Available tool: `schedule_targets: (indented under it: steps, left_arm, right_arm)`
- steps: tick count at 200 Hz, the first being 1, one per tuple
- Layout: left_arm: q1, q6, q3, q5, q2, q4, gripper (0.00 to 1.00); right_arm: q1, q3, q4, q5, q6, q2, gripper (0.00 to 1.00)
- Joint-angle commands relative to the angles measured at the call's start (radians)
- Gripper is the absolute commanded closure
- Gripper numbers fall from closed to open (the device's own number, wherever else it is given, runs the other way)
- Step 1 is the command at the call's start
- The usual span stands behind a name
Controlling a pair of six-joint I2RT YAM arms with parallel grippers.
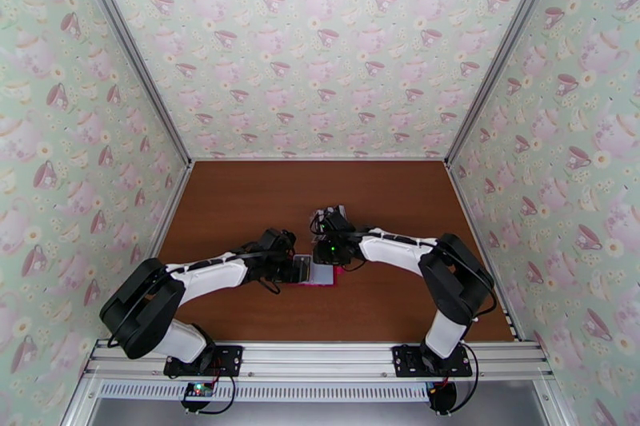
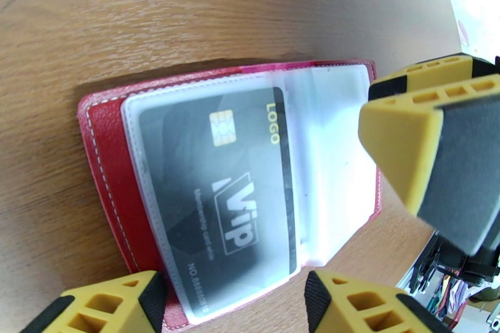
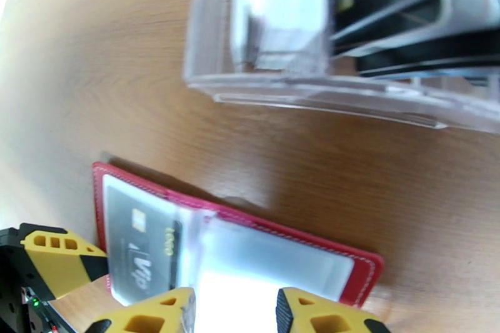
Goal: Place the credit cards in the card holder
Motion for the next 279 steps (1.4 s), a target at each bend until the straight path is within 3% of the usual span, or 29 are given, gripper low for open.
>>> schedule_targets:
  steps: [1, 58, 106, 180, 279]
  left_arm:
    - [0.009, 0.021, -0.033, -0.009, 0.031, -0.068, 0.35]
    - [0.010, 0.022, -0.031, -0.006, 0.038, -0.068, 0.34]
    - [0.010, 0.017, -0.029, 0.005, 0.051, -0.055, 0.34]
    - [0.010, 0.018, -0.024, 0.020, 0.060, -0.045, 0.33]
    - [0.011, 0.017, -0.033, 0.015, 0.051, -0.045, 0.33]
  right_arm:
    - [-0.006, 0.038, -0.036, 0.036, -0.030, 0.026, 0.59]
    - [-0.007, 0.054, -0.067, 0.071, -0.053, 0.049, 0.59]
    - [-0.005, 0.023, -0.009, -0.003, -0.026, 0.074, 0.60]
    - [0.023, 0.030, 0.000, -0.014, -0.004, 0.076, 0.60]
    - [0.040, 0.073, -0.080, 0.087, -0.032, 0.057, 0.61]
